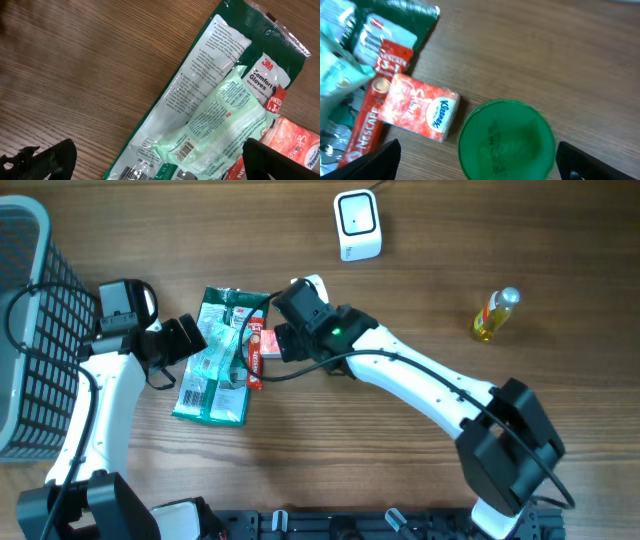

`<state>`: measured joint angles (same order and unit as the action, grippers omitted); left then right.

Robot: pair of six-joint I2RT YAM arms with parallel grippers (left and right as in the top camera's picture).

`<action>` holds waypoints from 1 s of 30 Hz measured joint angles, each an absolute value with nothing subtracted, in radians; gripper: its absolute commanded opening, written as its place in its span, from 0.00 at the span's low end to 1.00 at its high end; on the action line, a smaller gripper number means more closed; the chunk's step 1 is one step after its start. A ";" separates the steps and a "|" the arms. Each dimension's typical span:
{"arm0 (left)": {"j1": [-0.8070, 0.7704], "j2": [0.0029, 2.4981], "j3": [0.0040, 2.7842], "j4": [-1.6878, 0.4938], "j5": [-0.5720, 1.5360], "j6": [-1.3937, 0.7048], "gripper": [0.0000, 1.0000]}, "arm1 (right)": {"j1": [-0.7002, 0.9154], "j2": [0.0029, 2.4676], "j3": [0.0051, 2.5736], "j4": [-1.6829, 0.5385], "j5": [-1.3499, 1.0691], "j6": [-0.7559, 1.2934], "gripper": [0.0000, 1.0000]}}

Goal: Scan the item barcode
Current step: 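Reach right gripper to the green-lid jar and grasp it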

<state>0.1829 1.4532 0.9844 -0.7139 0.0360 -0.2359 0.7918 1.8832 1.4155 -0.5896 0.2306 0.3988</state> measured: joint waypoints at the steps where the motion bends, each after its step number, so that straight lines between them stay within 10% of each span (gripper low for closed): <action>1: 0.183 1.453 0.984 -0.714 0.036 -0.236 1.00 | 0.790 1.872 1.415 -0.590 0.235 0.399 1.00; 30: 0.183 1.453 0.984 -0.714 0.036 -0.236 1.00 | 0.782 1.929 1.410 -0.590 0.284 0.369 0.87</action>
